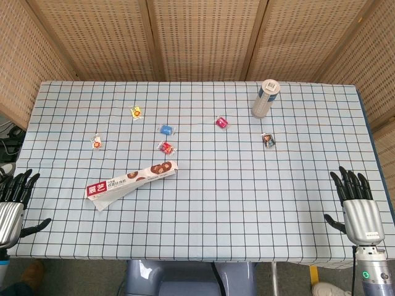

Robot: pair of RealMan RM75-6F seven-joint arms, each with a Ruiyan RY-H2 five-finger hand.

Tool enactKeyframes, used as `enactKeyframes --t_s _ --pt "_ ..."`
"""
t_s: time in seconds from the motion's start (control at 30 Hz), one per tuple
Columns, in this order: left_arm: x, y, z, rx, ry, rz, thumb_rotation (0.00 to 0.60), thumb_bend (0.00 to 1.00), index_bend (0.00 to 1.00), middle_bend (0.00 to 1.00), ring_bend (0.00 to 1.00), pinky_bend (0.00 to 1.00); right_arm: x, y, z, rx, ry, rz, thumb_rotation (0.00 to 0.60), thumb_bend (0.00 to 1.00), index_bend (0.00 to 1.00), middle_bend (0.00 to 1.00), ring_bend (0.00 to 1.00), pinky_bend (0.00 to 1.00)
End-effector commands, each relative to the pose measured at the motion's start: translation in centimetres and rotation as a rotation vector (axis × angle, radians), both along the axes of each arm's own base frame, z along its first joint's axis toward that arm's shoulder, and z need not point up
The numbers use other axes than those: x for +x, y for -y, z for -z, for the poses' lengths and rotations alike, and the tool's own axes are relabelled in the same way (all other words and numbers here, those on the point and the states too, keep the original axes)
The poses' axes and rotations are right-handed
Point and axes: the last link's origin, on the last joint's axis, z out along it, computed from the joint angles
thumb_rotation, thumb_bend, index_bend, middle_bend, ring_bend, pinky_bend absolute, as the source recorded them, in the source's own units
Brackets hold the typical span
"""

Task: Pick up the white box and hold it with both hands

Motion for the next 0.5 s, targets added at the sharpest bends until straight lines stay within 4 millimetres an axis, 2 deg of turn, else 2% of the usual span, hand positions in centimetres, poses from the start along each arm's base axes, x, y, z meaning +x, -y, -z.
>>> enactKeyframes --t_s 0.03,0.2,0.3,0.37,0.5 --pt "0.0 0.0 0.1 -0.002 -0.001 -0.002 0.600 0.00 0.00 0.00 0.00 0.00 0.0 0.0 0.0 0.001 0.001 0.002 0.600 0.00 0.00 0.00 0.00 0.00" --pt "-0.3 -1.0 0.9 -0.027 -0.006 -0.013 0.600 0.00 0.00 0.00 0.00 0.00 0.0 -0.1 -0.2 -0.002 0.012 0.001 0.600 0.00 0.00 0.00 0.00 0.00" --pt "0.0 -3.5 2.6 -0.073 0.027 -0.018 0.600 0.00 0.00 0.00 0.00 0.00 -0.1 0.0 -0.4 -0.006 0.021 0.002 0.600 0.00 0.00 0.00 0.00 0.00" --pt "0.3 -4.4 3.5 -0.093 0.034 -0.015 0.600 0.00 0.00 0.00 0.00 0.00 -0.1 0.0 -0.5 -0.006 0.023 0.005 0.600 0.00 0.00 0.00 0.00 0.00" --pt "1.4 -7.7 7.1 -0.186 -0.010 -0.025 0.600 0.00 0.00 0.00 0.00 0.00 -0.3 0.2 -0.5 -0.006 0.026 0.016 0.600 0.00 0.00 0.00 0.00 0.00"
